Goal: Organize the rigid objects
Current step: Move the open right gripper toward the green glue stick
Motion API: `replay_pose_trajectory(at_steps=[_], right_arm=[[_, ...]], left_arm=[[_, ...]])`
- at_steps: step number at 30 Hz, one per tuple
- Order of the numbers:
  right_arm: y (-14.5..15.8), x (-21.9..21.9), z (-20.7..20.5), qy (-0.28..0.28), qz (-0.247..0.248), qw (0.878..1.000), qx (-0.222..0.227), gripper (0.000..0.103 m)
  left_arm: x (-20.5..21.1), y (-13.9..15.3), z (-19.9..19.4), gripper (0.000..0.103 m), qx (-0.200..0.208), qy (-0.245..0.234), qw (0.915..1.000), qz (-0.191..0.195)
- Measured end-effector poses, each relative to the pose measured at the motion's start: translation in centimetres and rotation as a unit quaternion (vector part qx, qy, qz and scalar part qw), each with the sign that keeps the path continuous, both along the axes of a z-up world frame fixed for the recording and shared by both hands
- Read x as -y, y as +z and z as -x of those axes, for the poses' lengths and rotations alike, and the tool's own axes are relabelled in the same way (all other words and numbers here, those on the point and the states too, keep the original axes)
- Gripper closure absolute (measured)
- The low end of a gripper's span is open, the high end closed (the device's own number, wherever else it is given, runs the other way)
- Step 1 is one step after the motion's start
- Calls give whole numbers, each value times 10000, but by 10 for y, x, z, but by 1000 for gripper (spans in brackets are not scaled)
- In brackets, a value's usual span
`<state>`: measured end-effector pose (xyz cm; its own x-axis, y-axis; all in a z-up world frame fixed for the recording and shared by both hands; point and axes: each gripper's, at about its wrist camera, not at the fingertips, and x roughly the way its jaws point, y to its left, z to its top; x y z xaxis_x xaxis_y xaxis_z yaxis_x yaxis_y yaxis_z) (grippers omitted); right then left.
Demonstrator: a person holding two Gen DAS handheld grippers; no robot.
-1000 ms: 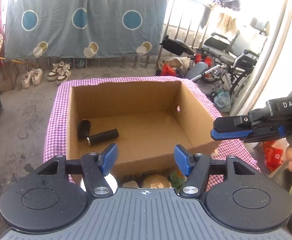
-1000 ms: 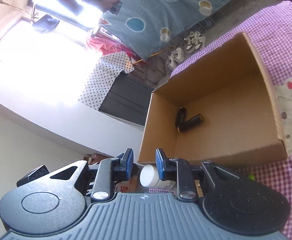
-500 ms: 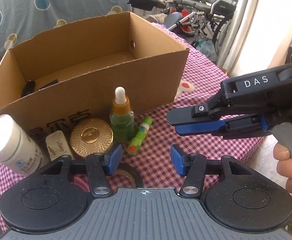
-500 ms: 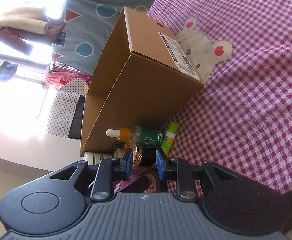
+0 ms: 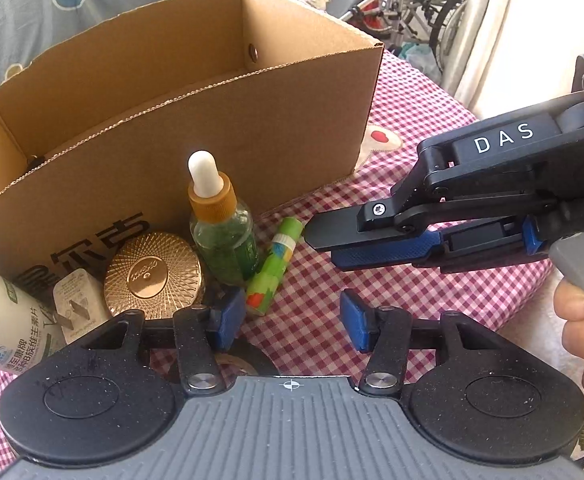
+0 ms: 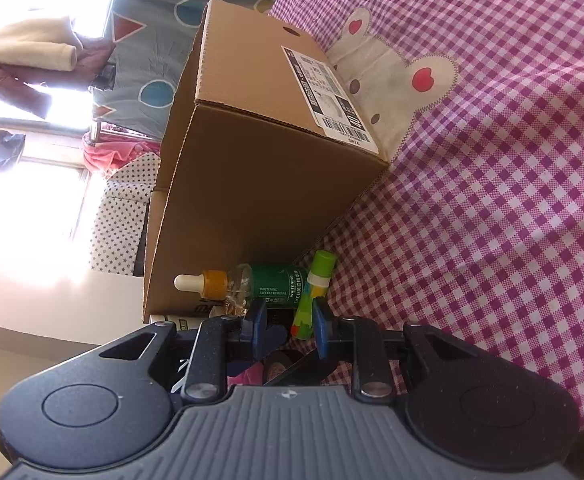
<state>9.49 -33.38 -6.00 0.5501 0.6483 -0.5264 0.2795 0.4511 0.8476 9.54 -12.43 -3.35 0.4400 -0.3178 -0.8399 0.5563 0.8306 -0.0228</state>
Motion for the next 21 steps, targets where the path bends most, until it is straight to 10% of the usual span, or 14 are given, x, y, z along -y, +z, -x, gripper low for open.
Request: replay_pose_trajectory(at_steps=[21], right_arm=[[1,30,32,-258,-41,9997,40,76]], left_arm=[[18,7,24,51,-234,-556,9970,485]])
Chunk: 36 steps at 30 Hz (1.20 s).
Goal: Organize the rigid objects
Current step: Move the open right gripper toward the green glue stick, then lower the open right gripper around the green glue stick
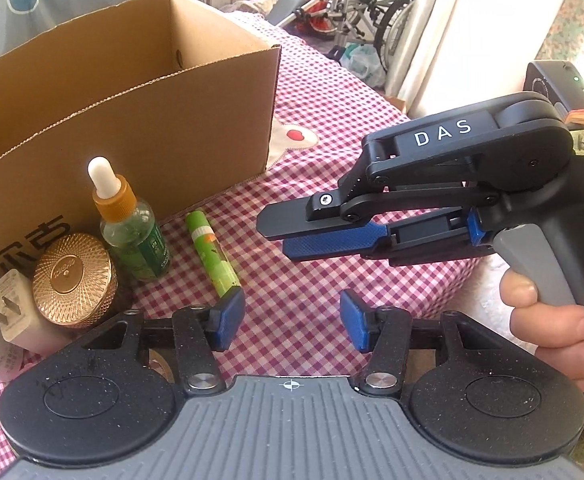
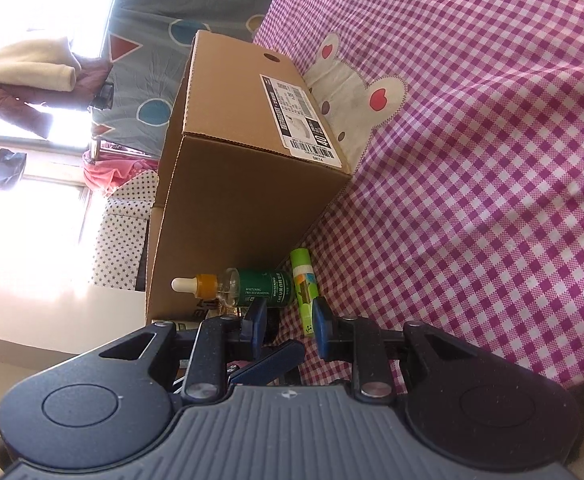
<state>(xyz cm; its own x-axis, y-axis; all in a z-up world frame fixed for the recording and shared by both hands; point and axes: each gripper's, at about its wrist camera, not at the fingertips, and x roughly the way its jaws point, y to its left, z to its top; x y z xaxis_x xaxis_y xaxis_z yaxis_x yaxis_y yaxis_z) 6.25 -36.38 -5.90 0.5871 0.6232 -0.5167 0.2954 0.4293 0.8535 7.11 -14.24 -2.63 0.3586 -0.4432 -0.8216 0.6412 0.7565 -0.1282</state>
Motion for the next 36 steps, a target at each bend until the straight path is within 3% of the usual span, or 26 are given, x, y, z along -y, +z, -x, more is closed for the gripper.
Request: replay_pose_trajectory(at_steps=[16,29,36], right_arm=[[4,-3,-3,18,21,10000,0,76],[-3,-27,-41,293,361,9989,12,76],[-7,-43,-50,402,641,9971,-108,77]], left_arm=[[-14,1,-16,51,23,447,9990,47],[-10,-17,-37,76,11,648,9978,-101],[-7,-16,-36,82,45,570,9983,-66]])
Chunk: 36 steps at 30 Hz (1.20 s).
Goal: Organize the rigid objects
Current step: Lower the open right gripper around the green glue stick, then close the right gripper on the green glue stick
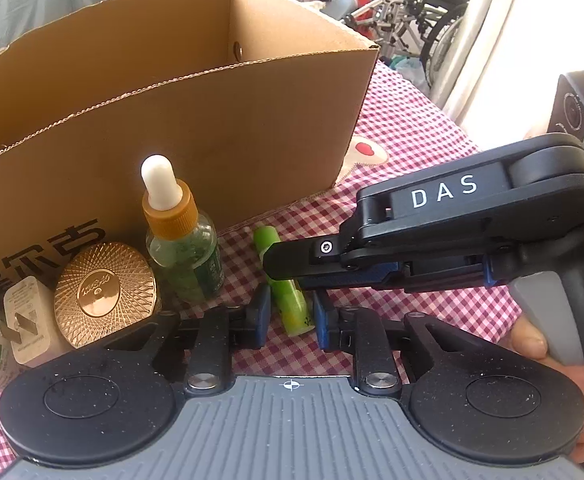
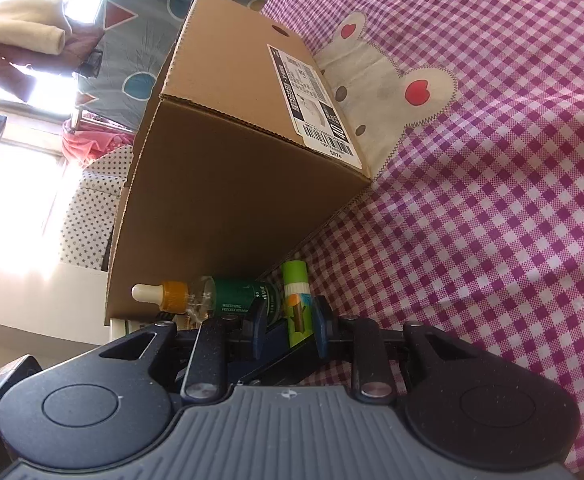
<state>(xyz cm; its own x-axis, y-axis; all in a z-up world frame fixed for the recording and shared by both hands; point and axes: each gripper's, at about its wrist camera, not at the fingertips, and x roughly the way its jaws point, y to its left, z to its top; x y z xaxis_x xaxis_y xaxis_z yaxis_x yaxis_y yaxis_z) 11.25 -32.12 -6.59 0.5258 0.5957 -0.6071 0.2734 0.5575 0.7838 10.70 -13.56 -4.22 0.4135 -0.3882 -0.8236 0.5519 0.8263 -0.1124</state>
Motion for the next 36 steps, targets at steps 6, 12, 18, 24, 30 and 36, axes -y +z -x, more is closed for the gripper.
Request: replay_pose_trajectory(at_steps=[6,12,18,24,30,36], right_arm=[[1,-1,16,114,35,9999,-32,79],[3,-6,17,184,220,9995,94,82],[9,-14,20,168,418,9987,241,81],[24,-19,28,125,485,9979,411,81],[55,-21,41,44,679,9949,751,81],[93,-25,55,-8,922,9890,1160,81]], left_arm=[[1,-1,16,81,50,-300,9995,-91],[7,-3,19,77,244,-340,9988,-273],[5,-2,19,78,256,-322,9989,-245],[4,10,30,78,475,-326,9982,-179],[3,32,42,78,775,-353,9964,-16],[-1,59,59,78,1161,-354,9924,208]])
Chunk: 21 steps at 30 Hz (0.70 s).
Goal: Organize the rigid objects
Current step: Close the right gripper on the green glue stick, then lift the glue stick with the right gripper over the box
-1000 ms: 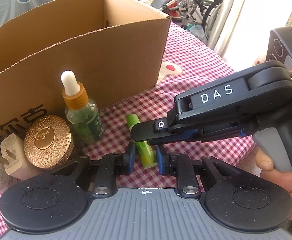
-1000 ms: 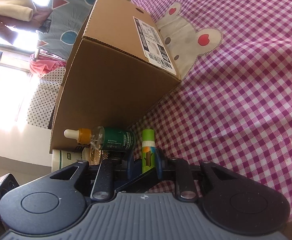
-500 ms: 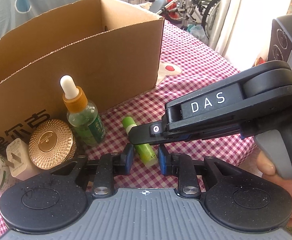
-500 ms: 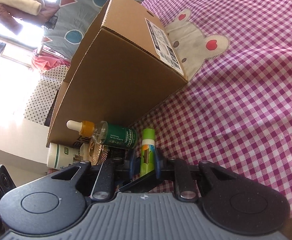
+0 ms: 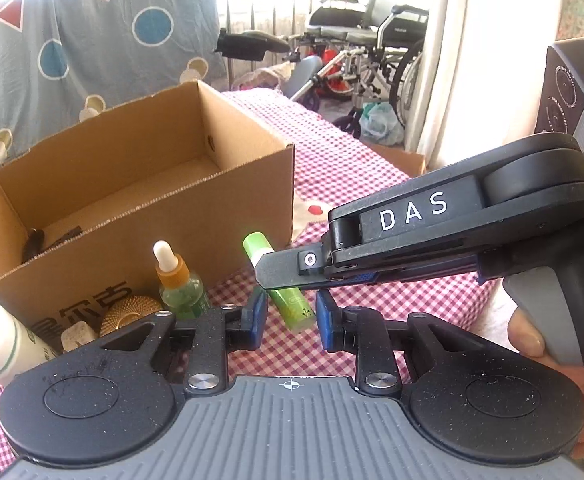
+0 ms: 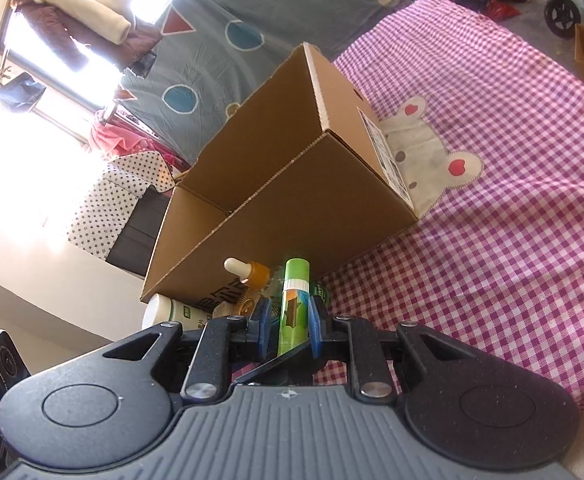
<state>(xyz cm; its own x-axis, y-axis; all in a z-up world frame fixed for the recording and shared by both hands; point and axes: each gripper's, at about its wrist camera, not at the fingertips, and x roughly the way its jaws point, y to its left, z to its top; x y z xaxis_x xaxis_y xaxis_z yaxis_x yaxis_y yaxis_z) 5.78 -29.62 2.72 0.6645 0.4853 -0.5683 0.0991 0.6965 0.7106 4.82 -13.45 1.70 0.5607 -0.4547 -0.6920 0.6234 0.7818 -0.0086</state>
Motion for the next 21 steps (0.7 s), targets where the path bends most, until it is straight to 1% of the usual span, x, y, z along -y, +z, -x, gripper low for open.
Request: replay_pose_trajectory(at_steps=[4,7,10,13,16,18,21], right_arm=[[32,-8,0,73,179,9991,383,81],[52,-16,-10,243,236,9973,653,81],[68,-31,-29,521,296,9946,851,81],[79,-47,-56,847,303,9913,960,81],[86,-64,-89,1170,261,9885,926,81],[86,-74,-115,1381,163,9874,758,81],[75,-94,-156,1719,83,9847,275,81]], left_arm=[[-9,22,6,78,317,104,9992,199],[-19,40,4,78,532,279,9977,328],[-33,56,-2,78,690,487,9956,401],[-45,68,-16,78,787,735,9935,369],[-57,77,-39,78,746,972,9919,334],[-65,79,-55,78,621,1105,9915,289],[-83,70,-85,78,169,1282,9912,285]])
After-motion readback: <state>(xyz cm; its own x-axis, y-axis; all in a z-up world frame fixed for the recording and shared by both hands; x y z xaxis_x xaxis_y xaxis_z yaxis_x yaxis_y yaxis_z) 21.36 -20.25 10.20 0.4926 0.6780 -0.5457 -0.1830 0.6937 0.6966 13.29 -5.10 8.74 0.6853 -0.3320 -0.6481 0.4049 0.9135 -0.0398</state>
